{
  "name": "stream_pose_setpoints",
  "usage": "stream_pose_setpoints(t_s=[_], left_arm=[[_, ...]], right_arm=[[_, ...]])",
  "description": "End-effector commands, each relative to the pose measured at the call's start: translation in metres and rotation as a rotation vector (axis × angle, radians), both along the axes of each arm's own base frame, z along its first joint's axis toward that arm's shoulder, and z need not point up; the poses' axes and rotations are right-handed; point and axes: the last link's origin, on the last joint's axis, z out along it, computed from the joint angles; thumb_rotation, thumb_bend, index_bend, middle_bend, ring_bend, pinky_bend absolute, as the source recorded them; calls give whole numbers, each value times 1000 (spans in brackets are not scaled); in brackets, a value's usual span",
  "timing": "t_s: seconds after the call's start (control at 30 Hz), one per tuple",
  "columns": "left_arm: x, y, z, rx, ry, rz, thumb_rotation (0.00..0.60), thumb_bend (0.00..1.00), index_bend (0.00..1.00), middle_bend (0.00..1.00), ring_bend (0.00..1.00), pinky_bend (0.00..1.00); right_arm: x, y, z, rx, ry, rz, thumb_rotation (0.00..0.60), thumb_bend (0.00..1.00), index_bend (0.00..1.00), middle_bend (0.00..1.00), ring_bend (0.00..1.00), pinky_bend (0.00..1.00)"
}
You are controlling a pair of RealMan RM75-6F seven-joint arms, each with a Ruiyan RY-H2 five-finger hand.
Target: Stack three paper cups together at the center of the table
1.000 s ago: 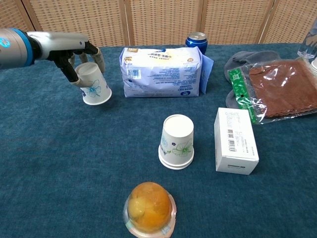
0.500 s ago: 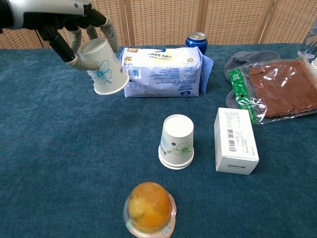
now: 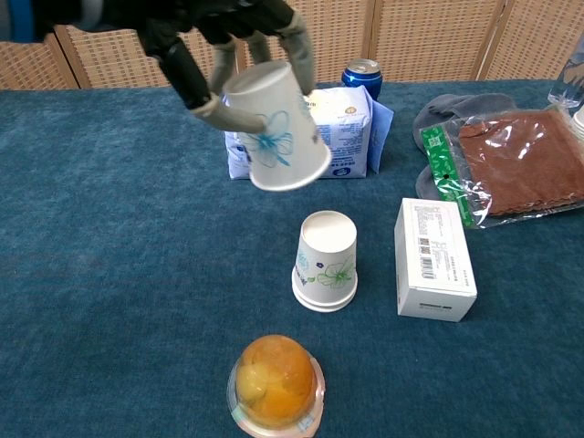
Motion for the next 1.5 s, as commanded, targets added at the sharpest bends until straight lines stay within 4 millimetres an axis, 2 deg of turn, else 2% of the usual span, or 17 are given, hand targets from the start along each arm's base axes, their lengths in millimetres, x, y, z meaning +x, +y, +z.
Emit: stream_pose_setpoints(t_s=[0.03, 0.27, 0.87, 1.0, 1.07, 1.13, 1.2, 1.27, 1.4, 1.5], left_arm=[[13, -3, -11, -26, 7, -26, 600, 373, 356, 278, 372, 565], [23, -7, -33, -59, 56, -50, 600, 372, 356, 278, 372, 565], [15, -6, -57, -73, 142, -27, 600, 373, 340, 268, 348, 540], [11, -4, -60, -70, 172, -26, 600, 373, 190, 162, 232, 452], [6, -5, -60, -84, 201, -14, 600, 373, 77, 70, 113, 362], [3, -4, -59, -89, 234, -4, 600, 373, 8, 10, 21, 242], [0, -3, -58, -72, 251, -5, 600, 372, 0, 0, 0, 138], [-5, -1, -52, -34, 253, 0, 600, 372, 0, 0, 0, 91], [-24, 0, -36, 10, 236, 59, 600, 372, 0, 0, 0, 59], [-47, 0, -18, 77, 245, 92, 600, 372, 0, 0, 0, 51]], right_arm=[[-1, 1, 2, -3, -1, -1, 600, 444, 102, 80, 0, 377], [-6, 4, 4, -6, -7, -10, 600, 444, 102, 80, 0, 377], [-12, 6, 7, -13, -17, -17, 600, 445, 99, 80, 0, 378], [-12, 6, 7, -15, -18, -18, 600, 444, 98, 80, 0, 378], [-12, 6, 7, -15, -17, -17, 600, 445, 99, 80, 0, 378], [-12, 6, 7, -16, -18, -16, 600, 446, 98, 80, 0, 377], [-11, 5, 7, -17, -19, -14, 600, 445, 97, 80, 0, 377], [-11, 5, 7, -19, -20, -11, 600, 444, 96, 80, 0, 377], [-10, 4, 7, -21, -17, -1, 600, 445, 96, 80, 0, 377], [-8, 4, 6, -23, -7, 17, 600, 446, 96, 80, 0, 377]])
